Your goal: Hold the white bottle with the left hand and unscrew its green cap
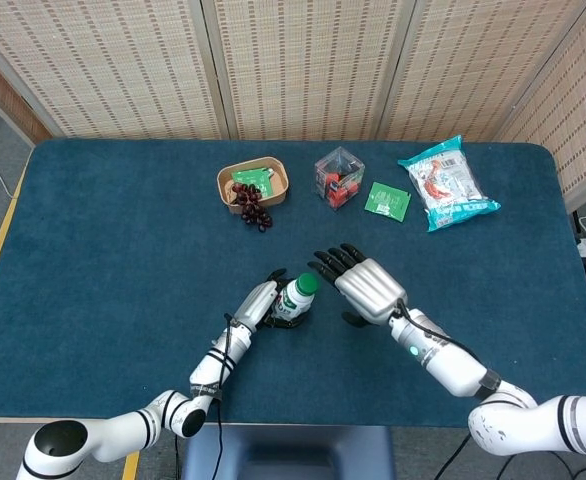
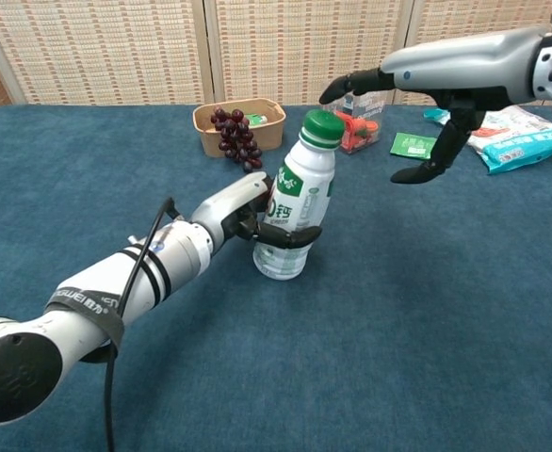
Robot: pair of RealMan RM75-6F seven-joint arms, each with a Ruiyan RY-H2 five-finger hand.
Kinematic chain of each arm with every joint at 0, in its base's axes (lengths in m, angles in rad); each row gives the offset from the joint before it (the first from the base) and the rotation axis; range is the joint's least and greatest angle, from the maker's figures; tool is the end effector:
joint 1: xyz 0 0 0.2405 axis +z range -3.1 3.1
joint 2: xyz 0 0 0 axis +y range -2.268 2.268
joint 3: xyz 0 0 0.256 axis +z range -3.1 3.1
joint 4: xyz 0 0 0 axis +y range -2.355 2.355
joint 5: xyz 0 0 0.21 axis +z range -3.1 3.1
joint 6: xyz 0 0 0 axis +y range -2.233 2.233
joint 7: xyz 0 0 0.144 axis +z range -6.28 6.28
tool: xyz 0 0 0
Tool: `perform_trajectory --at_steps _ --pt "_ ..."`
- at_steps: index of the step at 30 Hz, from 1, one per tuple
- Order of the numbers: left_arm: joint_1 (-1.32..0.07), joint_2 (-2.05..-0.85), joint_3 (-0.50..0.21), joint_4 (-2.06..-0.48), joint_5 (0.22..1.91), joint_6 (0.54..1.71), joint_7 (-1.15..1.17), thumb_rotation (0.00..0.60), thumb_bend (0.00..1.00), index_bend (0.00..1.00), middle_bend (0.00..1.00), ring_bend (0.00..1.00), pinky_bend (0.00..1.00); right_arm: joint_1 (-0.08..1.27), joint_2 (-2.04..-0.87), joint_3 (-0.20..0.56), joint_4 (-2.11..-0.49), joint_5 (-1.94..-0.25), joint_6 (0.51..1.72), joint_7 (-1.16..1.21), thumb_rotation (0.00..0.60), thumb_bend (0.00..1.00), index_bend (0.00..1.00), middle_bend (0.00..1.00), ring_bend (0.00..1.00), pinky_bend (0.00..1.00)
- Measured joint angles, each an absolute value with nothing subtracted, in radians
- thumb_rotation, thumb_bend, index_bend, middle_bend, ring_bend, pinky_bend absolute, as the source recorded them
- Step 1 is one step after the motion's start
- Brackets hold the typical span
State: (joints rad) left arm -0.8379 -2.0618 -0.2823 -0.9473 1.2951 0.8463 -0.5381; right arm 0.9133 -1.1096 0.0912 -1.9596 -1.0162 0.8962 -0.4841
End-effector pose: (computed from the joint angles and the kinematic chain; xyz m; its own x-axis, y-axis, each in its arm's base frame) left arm -0.0876 0.3424 -0.1455 -0.2927 0.5361 0.7918 0.8942 -0.1400 0.4253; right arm -0.0898 -0.3168 0.0685 0.6259 -0.2533 0.7376 -0.7134 -0.5682 0.4102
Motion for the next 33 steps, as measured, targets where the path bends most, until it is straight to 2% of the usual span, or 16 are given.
perform_trajectory --at_steps 4,16,23,28,33 --pt "-0.837 -2.065 -0.279 -0.944 1.296 0.844 -0.541 0.6 0.82 0.77 0.81 0.29 0.0 0.916 -1.151 0.111 -1.963 -1.01 0.933 -0.502 0.6 0.22 0.15 0.0 0.0 0.0" --pt "-0.835 -2.053 -0.282 -0.947 1.297 0.845 -0.55 0.6 0.82 0.77 0.81 0.29 0.0 0.936 -1.17 0.115 -1.983 -0.98 0.92 -0.527 0.6 0.22 0.2 0.0 0.0 0.0" --pt "-0.836 -2.052 -0.282 -0.943 1.295 0.838 -0.553 0.6 0.82 0.77 0.81 0.29 0.0 0.933 -1.163 0.113 -1.998 -1.043 0.903 -0.493 0.6 0.22 0.19 0.0 0.0 0.0" --pt "-0.836 -2.053 -0.279 -0.945 1.3 0.841 -0.553 0.6 0.82 0.77 0.81 0.29 0.0 0.924 -1.18 0.122 -1.992 -1.056 0.943 -0.494 0.6 0.22 0.18 0.0 0.0 0.0" --pt "-0.833 -2.049 -0.278 -0.953 1.301 0.845 -0.55 0.6 0.82 0.77 0.81 0.29 0.0 0.917 -1.216 0.135 -1.972 -1.038 0.997 -0.523 0.6 0.22 0.25 0.0 0.0 0.0"
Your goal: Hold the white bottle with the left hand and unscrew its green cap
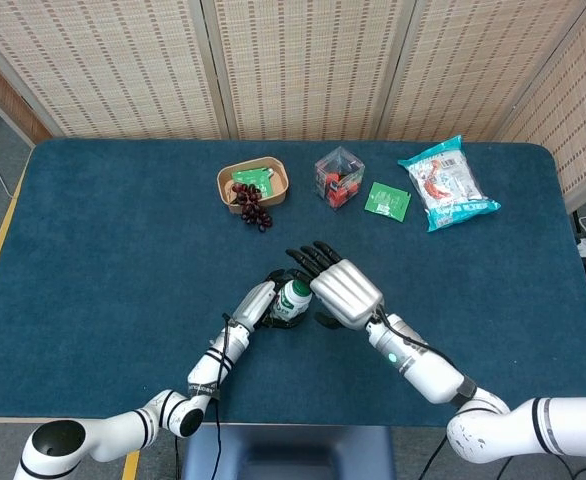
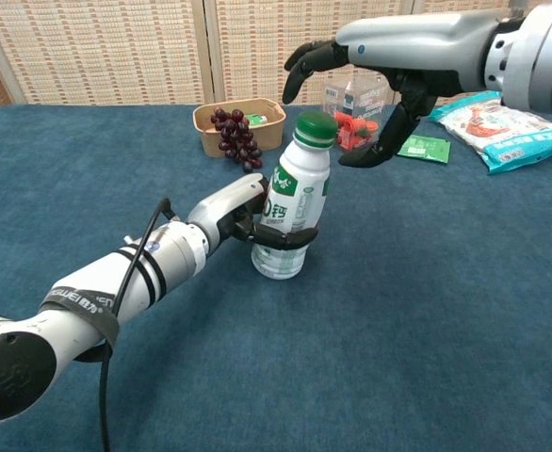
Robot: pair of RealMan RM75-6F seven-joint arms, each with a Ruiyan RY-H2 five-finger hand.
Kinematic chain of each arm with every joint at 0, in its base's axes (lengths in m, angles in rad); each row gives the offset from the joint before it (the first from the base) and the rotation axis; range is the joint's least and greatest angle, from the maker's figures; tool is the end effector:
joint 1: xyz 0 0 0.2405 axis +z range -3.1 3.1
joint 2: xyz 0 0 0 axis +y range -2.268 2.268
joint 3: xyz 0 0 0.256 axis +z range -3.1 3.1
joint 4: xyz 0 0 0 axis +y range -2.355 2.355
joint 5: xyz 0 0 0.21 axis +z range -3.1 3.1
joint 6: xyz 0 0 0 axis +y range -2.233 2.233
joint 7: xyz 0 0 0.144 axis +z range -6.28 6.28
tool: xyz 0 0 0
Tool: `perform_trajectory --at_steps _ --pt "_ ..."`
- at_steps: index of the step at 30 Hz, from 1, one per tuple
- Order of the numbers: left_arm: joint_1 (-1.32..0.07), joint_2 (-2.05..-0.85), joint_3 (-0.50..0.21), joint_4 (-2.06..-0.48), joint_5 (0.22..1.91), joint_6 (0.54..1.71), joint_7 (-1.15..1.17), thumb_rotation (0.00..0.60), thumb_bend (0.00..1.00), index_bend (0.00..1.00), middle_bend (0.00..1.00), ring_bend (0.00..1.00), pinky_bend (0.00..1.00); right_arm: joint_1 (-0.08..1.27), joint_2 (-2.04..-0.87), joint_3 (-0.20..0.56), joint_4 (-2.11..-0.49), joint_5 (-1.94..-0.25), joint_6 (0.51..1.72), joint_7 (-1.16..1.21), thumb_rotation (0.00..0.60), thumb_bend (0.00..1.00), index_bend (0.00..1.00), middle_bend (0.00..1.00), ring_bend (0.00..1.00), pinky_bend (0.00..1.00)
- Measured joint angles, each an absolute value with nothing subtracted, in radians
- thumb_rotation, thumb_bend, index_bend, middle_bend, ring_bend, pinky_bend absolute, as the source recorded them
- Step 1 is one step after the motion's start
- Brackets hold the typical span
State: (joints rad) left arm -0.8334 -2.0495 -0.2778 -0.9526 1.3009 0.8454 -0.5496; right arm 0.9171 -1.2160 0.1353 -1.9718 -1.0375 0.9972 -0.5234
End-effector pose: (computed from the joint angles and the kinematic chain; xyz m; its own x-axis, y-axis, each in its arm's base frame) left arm -0.0910 0.3434 -0.1428 -0.2933 0.5368 0.7910 0.8941 -0.1389 0.4258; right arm -0.0588 -0.3106 0.0544 0.5517 -0.1881 0.8125 -0.7217 -0.5960 0.3521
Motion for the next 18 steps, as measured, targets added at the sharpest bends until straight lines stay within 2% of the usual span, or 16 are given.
perform_trajectory --at_steps 7,14,18 --pt "-0.83 -2.047 -0.274 -0.964 1.302 0.849 -0.542 0.6 0.82 0.77 0.81 0.29 0.0 0.93 -1.263 0.163 -1.946 -0.967 1.025 -0.569 0.6 0.22 0.33 0.0 0.0 0.0" --pt "-0.83 -2.051 -0.271 -0.961 1.304 0.85 -0.538 0.6 0.82 0.77 0.81 0.29 0.0 0.949 -1.285 0.184 -1.941 -0.927 1.034 -0.591 0.6 0.22 0.35 0.0 0.0 0.0" --pt "-0.831 -2.054 -0.271 -0.956 1.304 0.848 -0.541 0.6 0.82 0.77 0.81 0.29 0.0 0.954 -1.295 0.186 -1.942 -0.919 1.045 -0.609 0.6 0.22 0.41 0.0 0.0 0.0"
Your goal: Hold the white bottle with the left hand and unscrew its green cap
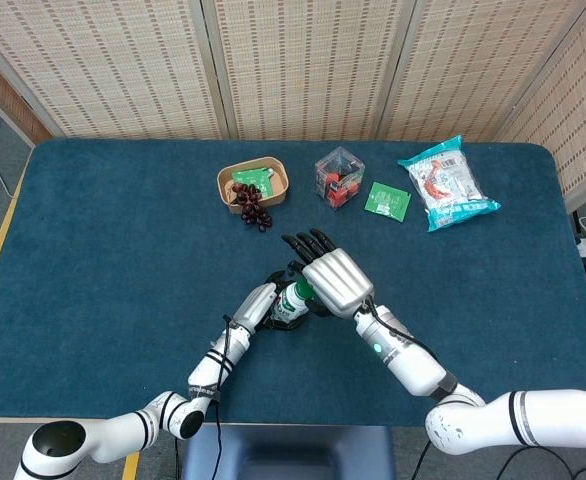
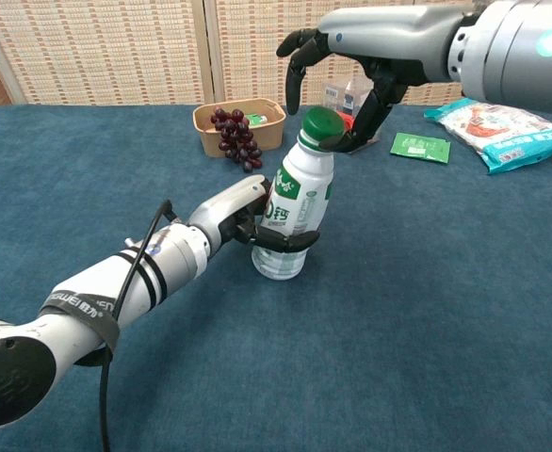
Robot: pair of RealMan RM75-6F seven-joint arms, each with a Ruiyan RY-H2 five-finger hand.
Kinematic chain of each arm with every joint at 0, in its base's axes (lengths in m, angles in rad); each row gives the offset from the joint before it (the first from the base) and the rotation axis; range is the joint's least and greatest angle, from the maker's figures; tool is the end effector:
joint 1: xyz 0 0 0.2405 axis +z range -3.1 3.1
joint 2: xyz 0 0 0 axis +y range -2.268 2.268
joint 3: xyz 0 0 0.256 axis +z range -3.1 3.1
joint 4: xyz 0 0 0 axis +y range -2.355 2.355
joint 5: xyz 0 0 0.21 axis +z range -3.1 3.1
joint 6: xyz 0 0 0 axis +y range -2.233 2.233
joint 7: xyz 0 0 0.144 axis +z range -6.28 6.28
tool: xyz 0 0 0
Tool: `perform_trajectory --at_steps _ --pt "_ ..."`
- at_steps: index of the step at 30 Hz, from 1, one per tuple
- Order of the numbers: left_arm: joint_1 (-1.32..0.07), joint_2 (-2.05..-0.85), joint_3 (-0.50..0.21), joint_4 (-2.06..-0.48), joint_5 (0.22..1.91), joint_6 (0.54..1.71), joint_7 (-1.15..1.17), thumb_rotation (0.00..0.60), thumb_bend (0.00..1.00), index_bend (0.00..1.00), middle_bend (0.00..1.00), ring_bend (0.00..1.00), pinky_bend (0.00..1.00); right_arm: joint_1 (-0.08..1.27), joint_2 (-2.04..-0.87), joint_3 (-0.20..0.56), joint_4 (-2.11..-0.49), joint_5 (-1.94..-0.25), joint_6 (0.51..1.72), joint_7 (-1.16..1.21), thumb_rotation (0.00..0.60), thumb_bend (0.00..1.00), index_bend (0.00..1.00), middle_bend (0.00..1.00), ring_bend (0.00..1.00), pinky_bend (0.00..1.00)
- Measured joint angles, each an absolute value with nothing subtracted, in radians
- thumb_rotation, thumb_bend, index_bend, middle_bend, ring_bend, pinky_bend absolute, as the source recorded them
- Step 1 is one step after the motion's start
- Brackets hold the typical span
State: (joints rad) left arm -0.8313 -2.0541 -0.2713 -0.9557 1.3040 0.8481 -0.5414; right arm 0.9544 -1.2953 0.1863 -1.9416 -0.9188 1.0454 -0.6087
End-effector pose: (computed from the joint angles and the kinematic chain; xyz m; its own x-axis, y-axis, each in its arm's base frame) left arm -0.0900 0.3402 -0.1451 -0.2845 0.5423 0.7906 0.8952 -0.1448 0.4215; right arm -0.0434 -0.3227 0.0445 0.5257 -0.1680 0.8339 -0.7517 -0.5506 0.3630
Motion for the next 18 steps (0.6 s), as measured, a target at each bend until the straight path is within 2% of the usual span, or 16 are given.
perform_trajectory --at_steps 8,18 --pt "-0.832 -2.056 -0.27 -0.952 1.309 0.85 -0.546 0.6 0.82 0.77 0.81 0.29 0.0 0.958 -1.313 0.19 -1.942 -0.905 1.07 -0.626 0.6 0.22 0.52 0.0 0.0 0.0" --pt "-0.831 -2.047 -0.275 -0.946 1.308 0.852 -0.556 0.6 0.82 0.77 0.81 0.29 0.0 0.934 -1.276 0.19 -1.974 -0.947 1.092 -0.602 0.6 0.22 0.56 0.0 0.0 0.0"
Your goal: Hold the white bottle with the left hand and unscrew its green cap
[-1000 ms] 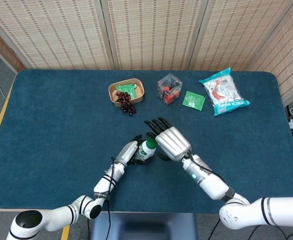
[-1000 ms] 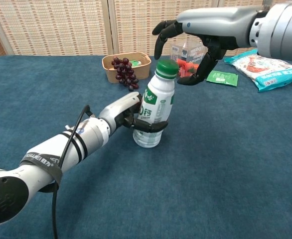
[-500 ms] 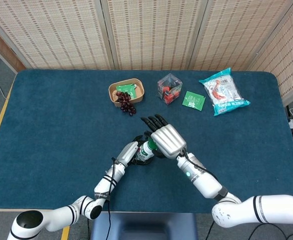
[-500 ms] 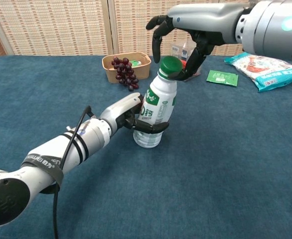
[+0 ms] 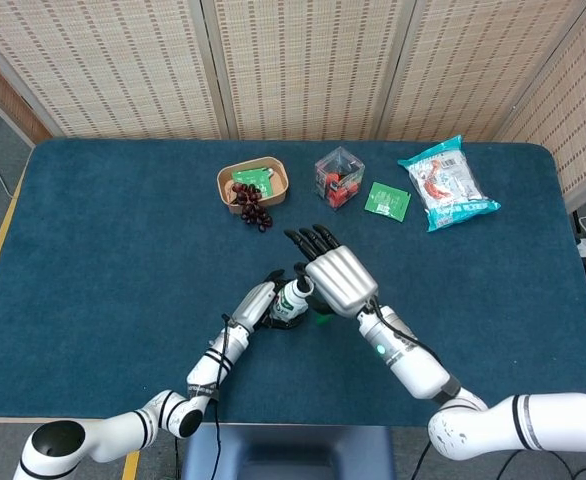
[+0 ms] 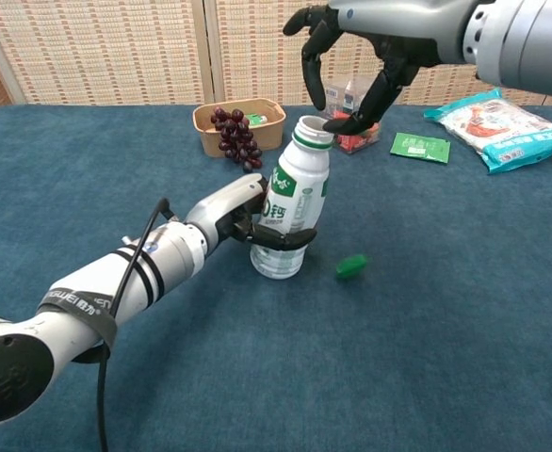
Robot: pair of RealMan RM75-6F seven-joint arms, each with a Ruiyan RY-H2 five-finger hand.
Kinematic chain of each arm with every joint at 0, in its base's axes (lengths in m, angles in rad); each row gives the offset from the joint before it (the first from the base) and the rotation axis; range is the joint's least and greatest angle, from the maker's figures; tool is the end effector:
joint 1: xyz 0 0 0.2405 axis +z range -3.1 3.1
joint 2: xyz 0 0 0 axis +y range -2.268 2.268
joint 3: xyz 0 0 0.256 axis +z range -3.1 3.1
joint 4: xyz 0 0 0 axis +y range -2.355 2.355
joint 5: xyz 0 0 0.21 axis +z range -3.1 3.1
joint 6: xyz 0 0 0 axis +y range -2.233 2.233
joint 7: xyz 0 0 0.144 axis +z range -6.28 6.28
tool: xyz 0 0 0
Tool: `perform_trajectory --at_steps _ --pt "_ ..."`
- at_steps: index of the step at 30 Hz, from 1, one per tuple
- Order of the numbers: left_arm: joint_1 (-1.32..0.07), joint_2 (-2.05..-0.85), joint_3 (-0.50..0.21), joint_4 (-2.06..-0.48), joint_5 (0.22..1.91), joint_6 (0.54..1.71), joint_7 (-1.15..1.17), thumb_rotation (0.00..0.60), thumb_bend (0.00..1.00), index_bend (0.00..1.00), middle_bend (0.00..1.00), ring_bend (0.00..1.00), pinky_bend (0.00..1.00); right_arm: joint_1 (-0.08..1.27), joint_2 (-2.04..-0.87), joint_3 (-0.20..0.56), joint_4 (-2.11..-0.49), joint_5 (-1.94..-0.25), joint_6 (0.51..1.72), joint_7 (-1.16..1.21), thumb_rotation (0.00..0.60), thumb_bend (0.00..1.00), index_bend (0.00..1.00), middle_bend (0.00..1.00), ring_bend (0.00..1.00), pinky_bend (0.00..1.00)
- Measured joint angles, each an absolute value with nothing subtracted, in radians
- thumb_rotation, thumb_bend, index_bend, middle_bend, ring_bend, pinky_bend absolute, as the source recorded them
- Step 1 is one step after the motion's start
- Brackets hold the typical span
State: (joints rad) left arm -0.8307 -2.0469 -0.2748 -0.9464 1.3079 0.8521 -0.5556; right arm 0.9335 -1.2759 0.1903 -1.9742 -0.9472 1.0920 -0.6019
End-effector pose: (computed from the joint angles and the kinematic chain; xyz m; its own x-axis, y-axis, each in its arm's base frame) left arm -0.0934 0.3445 -0.1412 -0.2905 0.5306 0.7963 0.8949 -0.1440 0.4224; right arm -0.0428 -0.3192 0.0558 0.4998 -0.1357 0.8554 -0.7615 -0.5393 0.3594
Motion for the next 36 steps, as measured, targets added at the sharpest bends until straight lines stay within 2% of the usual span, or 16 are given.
perform_trajectory --at_steps 2,4,9,11,16,19,23,24,27,30,36 --pt "-0.829 -2.042 -0.276 -0.946 1.308 0.854 -0.561 0.6 0.81 0.77 0.81 0.29 0.0 0.925 -1.261 0.187 -1.98 -0.955 1.097 -0.601 0.6 0.22 0.54 0.0 0.0 0.0" --pt "-0.826 -2.037 -0.277 -0.947 1.308 0.855 -0.569 0.6 0.8 0.76 0.81 0.29 0.0 0.913 -1.243 0.182 -1.985 -0.964 1.103 -0.594 0.6 0.22 0.48 0.0 0.0 0.0" --pt "-0.815 -2.031 -0.283 -0.949 1.305 0.866 -0.611 0.6 0.77 0.75 0.77 0.28 0.0 0.88 -1.204 0.169 -1.99 -0.987 1.107 -0.552 0.6 0.22 0.16 0.0 0.0 0.0" --pt "-0.81 -2.032 -0.285 -0.949 1.309 0.879 -0.638 0.6 0.75 0.73 0.75 0.25 0.0 0.865 -1.182 0.162 -1.993 -0.996 1.101 -0.531 0.6 0.22 0.09 0.0 0.0 0.0" --pt "-0.798 -2.036 -0.297 -0.957 1.313 0.899 -0.732 0.6 0.72 0.7 0.69 0.21 0.0 0.834 -1.136 0.147 -1.993 -1.018 1.084 -0.49 0.6 0.22 0.04 0.0 0.0 0.0" --pt "-0.791 -2.035 -0.301 -0.962 1.314 0.903 -0.786 0.6 0.69 0.62 0.61 0.16 0.0 0.827 -1.126 0.148 -1.991 -1.026 1.078 -0.476 0.6 0.22 0.03 0.0 0.0 0.0" --pt "-0.785 -2.031 -0.288 -0.961 1.332 0.907 -0.812 0.6 0.58 0.3 0.34 0.02 0.0 0.82 -1.115 0.155 -1.995 -1.03 1.074 -0.463 0.6 0.22 0.02 0.0 0.0 0.0" --pt "-0.784 -2.028 -0.283 -0.962 1.338 0.907 -0.819 0.6 0.55 0.2 0.26 0.0 0.0 0.819 -1.112 0.156 -1.997 -1.03 1.073 -0.463 0.6 0.22 0.01 0.0 0.0 0.0" --pt "-0.785 -2.018 -0.261 -0.962 1.364 0.904 -0.833 0.6 0.49 0.01 0.07 0.0 0.0 0.817 -1.107 0.157 -2.001 -1.026 1.07 -0.466 0.6 0.22 0.0 0.0 0.0 0.0" --pt "-0.786 -2.01 -0.239 -0.959 1.388 0.907 -0.835 0.6 0.44 0.0 0.0 0.0 0.0 0.814 -1.103 0.159 -2.008 -1.025 1.069 -0.466 0.6 0.22 0.0 0.0 0.0 0.0" --pt "-0.78 -2.012 -0.213 -0.946 1.434 0.962 -0.855 0.6 0.35 0.0 0.0 0.0 0.0 0.811 -1.092 0.163 -2.024 -1.017 1.067 -0.476 0.6 0.22 0.0 0.0 0.0 0.0"
